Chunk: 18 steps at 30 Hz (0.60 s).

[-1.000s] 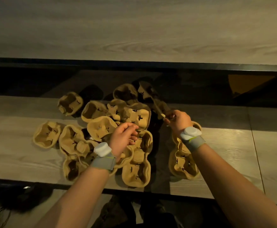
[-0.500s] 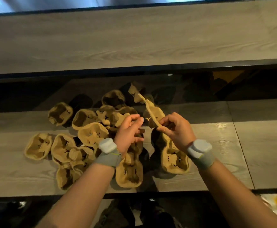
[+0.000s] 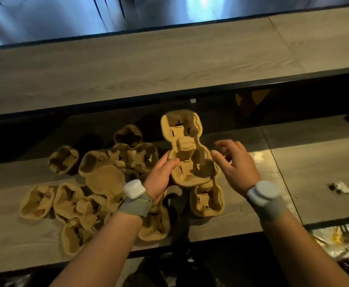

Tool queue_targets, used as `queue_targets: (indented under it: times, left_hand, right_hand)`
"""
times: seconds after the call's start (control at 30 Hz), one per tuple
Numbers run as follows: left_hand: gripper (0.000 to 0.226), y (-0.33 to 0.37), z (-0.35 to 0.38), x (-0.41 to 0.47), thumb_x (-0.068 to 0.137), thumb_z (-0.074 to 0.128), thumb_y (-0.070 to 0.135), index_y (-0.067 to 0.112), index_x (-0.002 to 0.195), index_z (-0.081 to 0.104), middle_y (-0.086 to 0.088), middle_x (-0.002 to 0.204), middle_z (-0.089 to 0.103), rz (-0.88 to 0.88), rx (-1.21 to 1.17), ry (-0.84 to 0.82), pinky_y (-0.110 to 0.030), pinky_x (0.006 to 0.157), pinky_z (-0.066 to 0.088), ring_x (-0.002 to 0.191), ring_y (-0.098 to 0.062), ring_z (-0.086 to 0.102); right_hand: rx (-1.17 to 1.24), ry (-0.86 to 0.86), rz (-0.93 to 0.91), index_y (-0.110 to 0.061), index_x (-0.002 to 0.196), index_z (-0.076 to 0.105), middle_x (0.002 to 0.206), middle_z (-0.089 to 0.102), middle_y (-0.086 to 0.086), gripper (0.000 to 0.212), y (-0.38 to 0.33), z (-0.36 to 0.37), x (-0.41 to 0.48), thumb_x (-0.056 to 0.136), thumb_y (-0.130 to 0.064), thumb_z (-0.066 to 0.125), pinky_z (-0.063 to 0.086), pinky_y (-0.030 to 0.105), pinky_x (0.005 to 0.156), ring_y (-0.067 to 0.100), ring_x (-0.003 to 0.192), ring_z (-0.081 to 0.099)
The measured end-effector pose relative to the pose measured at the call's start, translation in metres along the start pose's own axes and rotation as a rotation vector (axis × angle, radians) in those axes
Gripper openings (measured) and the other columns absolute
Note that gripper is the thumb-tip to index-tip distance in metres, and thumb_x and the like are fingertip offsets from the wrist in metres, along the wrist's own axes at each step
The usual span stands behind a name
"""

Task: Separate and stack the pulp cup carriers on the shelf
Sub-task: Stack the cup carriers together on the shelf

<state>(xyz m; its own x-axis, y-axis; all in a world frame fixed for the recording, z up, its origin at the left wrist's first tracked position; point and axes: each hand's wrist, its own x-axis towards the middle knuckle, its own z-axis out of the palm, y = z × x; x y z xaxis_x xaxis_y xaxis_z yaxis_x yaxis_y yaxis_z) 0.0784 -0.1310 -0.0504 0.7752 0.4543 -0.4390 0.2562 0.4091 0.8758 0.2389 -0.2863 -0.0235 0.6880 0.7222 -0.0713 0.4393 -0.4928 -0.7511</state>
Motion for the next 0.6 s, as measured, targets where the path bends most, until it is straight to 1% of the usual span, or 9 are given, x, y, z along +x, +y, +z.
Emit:
queue_targets:
  times: [0.07,0.1,0.17,0.27,0.33,0.4,0.43,0.5,0.6]
  left_hand:
    - [0.031,-0.008,0.004,-0.001,0.082,0.055,0.049,0.054,0.111,0.065,0.014,0.121,0.069,-0.028,0.049,-0.052,-0.037,0.104,0.040,0.116,-0.005,0.062]
    - [0.029,-0.011,0.007,-0.002,0.084,0.054,0.050,0.055,0.110,0.065,0.016,0.122,0.068,-0.031,0.078,-0.078,-0.035,0.104,0.040,0.117,-0.004,0.061]
    - [0.026,-0.018,0.012,-0.004,0.089,0.053,0.048,0.055,0.110,0.065,0.018,0.122,0.068,-0.031,0.120,-0.093,-0.031,0.101,0.042,0.117,-0.003,0.060]
    - [0.027,-0.032,0.017,-0.005,0.094,0.052,0.039,0.041,0.119,0.063,0.011,0.118,0.071,-0.018,0.166,-0.038,-0.031,0.096,0.048,0.113,-0.010,0.064]
    - [0.023,-0.041,0.019,-0.006,0.094,0.056,0.029,0.035,0.115,0.064,0.006,0.110,0.074,-0.032,0.209,0.011,-0.028,0.081,0.054,0.103,-0.016,0.068]
    - [0.022,-0.050,0.019,-0.005,0.091,0.061,0.022,0.034,0.109,0.066,0.001,0.102,0.074,-0.079,0.258,0.059,-0.025,0.058,0.052,0.090,-0.017,0.071]
    - [0.023,-0.055,0.020,-0.004,0.091,0.061,0.021,0.030,0.111,0.066,0.000,0.100,0.074,-0.111,0.277,0.083,-0.026,0.052,0.051,0.086,-0.018,0.071]
    - [0.024,-0.068,0.022,-0.001,0.094,0.058,0.017,0.020,0.117,0.065,-0.002,0.097,0.073,-0.188,0.244,0.117,-0.032,0.054,0.056,0.087,-0.018,0.072]
    - [0.020,-0.083,0.028,0.003,0.098,0.052,0.014,0.014,0.114,0.063,-0.010,0.108,0.070,-0.286,0.191,0.150,-0.050,0.074,0.060,0.100,-0.026,0.069]
  right_hand:
    - [0.190,-0.174,0.132,-0.033,0.103,0.062,0.095,0.062,-0.011,0.021,0.009,0.001,0.002,0.097,-0.047,0.047,0.045,0.017,0.063,0.006,0.082,0.061]
    - [0.286,-0.223,0.171,-0.031,0.096,0.065,0.087,0.065,-0.008,0.020,0.012,0.002,0.001,0.099,-0.040,0.047,0.047,0.019,0.060,0.007,0.077,0.062]
    - [0.367,-0.224,0.211,-0.025,0.091,0.067,0.079,0.065,-0.004,0.022,0.018,0.003,-0.004,0.100,-0.033,0.049,0.048,0.020,0.057,0.007,0.069,0.061]
    - [0.404,-0.173,0.231,-0.020,0.091,0.068,0.081,0.066,0.000,0.020,0.028,0.004,-0.017,0.099,-0.028,0.052,0.050,0.020,0.057,0.005,0.065,0.061]
    - [0.423,-0.170,0.253,-0.016,0.092,0.068,0.083,0.067,0.004,0.019,0.037,0.011,-0.026,0.099,-0.026,0.053,0.051,0.021,0.058,0.009,0.068,0.061]
    - [0.438,-0.180,0.288,-0.013,0.093,0.067,0.081,0.066,0.004,0.018,0.047,0.019,-0.034,0.099,-0.023,0.053,0.050,0.019,0.056,0.008,0.066,0.060]
    - [0.441,-0.181,0.303,-0.012,0.093,0.067,0.080,0.065,0.003,0.018,0.053,0.024,-0.038,0.099,-0.022,0.053,0.049,0.018,0.055,0.007,0.065,0.059]
    - [0.433,-0.166,0.314,-0.011,0.090,0.067,0.076,0.064,0.003,0.018,0.067,0.033,-0.045,0.099,-0.018,0.054,0.047,0.016,0.051,0.008,0.063,0.058]
    - [0.342,-0.143,0.329,-0.019,0.083,0.067,0.073,0.065,0.002,0.019,0.087,0.047,-0.052,0.098,-0.017,0.055,0.048,0.018,0.050,0.006,0.062,0.059]
